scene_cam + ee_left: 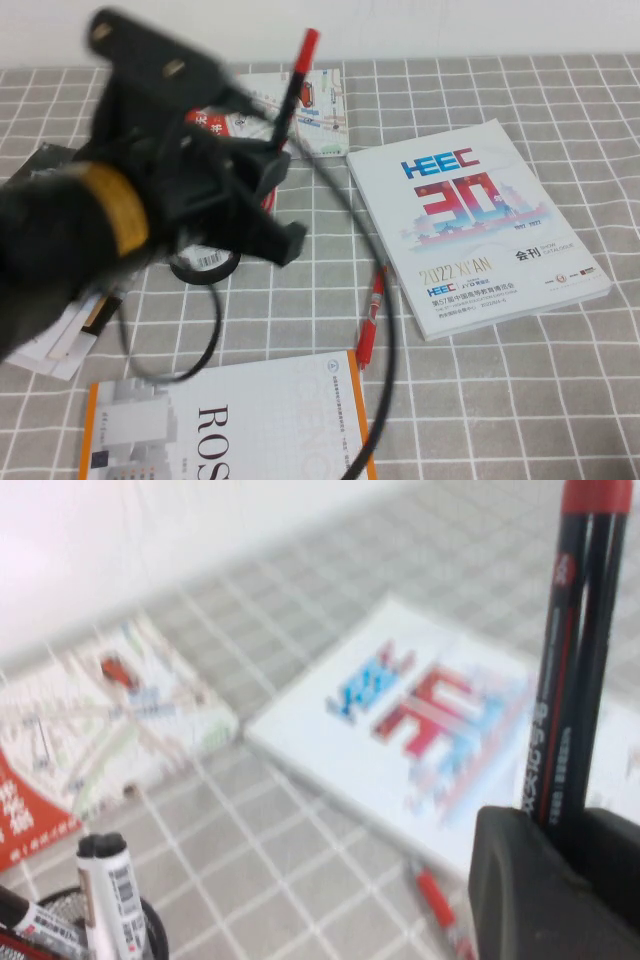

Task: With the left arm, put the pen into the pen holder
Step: Place the pen onto the pen holder

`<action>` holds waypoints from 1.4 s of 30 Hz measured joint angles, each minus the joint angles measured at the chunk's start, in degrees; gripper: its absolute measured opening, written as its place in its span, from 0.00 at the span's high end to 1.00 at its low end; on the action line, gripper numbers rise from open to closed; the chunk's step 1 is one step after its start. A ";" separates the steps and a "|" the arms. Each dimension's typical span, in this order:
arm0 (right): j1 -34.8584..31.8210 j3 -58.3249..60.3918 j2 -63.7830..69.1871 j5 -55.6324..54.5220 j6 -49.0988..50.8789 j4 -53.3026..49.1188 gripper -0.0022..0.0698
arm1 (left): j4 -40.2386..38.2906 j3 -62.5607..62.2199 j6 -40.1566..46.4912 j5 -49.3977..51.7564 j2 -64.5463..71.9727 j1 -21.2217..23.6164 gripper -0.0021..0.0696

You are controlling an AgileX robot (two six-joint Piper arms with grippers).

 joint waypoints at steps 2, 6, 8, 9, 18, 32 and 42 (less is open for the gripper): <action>0.00 0.00 0.00 0.00 0.00 0.00 0.99 | 3.75 4.99 -5.18 -6.51 -2.43 1.25 0.88; 0.00 0.00 0.00 0.00 0.00 0.00 0.99 | 7.64 12.04 -10.73 -16.37 -5.13 6.50 0.88; 0.00 0.00 0.00 0.00 0.00 0.00 0.99 | 8.11 14.68 -11.42 -21.25 -5.37 10.15 0.88; 0.00 0.00 0.00 0.00 0.00 0.00 0.99 | 8.11 16.02 -11.65 -24.19 -5.37 12.09 0.88; 0.00 0.00 0.00 0.00 0.00 0.00 0.99 | 6.71 20.30 -12.03 -44.79 -2.47 25.12 0.88; 0.00 0.00 0.00 0.00 0.00 0.00 0.99 | 5.94 20.30 -8.81 -63.00 11.23 26.77 0.88; 0.00 0.00 0.00 0.00 0.00 0.12 0.99 | 2.22 20.30 -2.85 -67.54 18.26 26.77 0.88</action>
